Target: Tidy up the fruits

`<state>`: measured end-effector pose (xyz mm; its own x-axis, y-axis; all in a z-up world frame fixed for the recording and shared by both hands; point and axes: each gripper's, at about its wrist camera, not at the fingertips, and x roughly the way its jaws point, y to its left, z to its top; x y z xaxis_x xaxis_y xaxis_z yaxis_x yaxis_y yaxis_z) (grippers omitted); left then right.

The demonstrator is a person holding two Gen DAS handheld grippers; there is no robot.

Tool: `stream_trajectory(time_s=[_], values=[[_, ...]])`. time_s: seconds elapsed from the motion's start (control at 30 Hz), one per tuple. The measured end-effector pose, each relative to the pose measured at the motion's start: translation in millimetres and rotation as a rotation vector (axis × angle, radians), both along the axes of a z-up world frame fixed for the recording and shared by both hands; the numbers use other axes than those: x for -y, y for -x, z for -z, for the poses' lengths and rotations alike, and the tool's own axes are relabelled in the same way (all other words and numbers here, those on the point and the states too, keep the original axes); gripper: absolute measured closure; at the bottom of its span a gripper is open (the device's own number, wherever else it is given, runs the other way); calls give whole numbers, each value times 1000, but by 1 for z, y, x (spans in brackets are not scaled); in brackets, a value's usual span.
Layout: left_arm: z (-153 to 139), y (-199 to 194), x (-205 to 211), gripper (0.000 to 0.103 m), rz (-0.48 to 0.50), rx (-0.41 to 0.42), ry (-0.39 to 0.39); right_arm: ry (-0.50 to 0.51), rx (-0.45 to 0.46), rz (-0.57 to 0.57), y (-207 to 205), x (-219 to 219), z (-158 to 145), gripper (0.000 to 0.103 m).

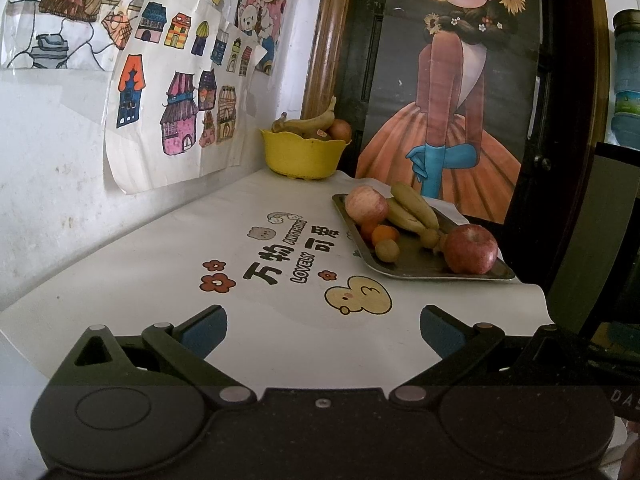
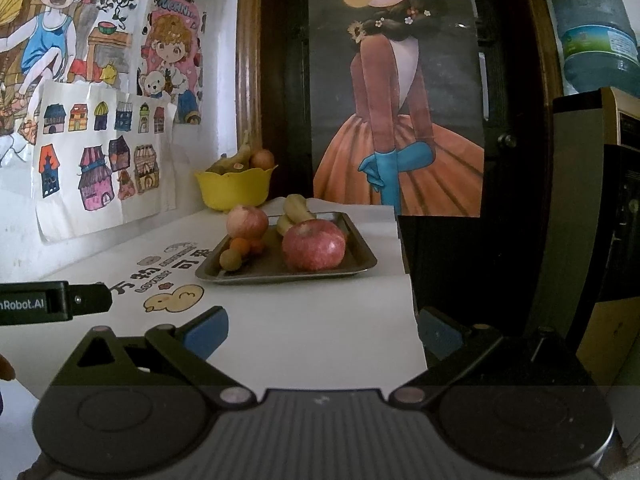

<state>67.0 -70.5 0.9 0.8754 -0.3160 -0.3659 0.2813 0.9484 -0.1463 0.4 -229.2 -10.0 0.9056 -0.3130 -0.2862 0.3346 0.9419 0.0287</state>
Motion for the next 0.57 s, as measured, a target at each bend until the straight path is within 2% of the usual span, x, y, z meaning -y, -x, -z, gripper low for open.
stream_trajectory(time_s=[0.23,0.43,0.57], values=[[3,0,5,1,-29,-19,-15,-4,-9,-3,0,0,1,0],[1,-2,1,1,-25,-30,31,-9,-16,-4,-1,1,2,0],[1,-3,1,1,-27,-31,26,-12,-22,-5,-2,1,3,0]])
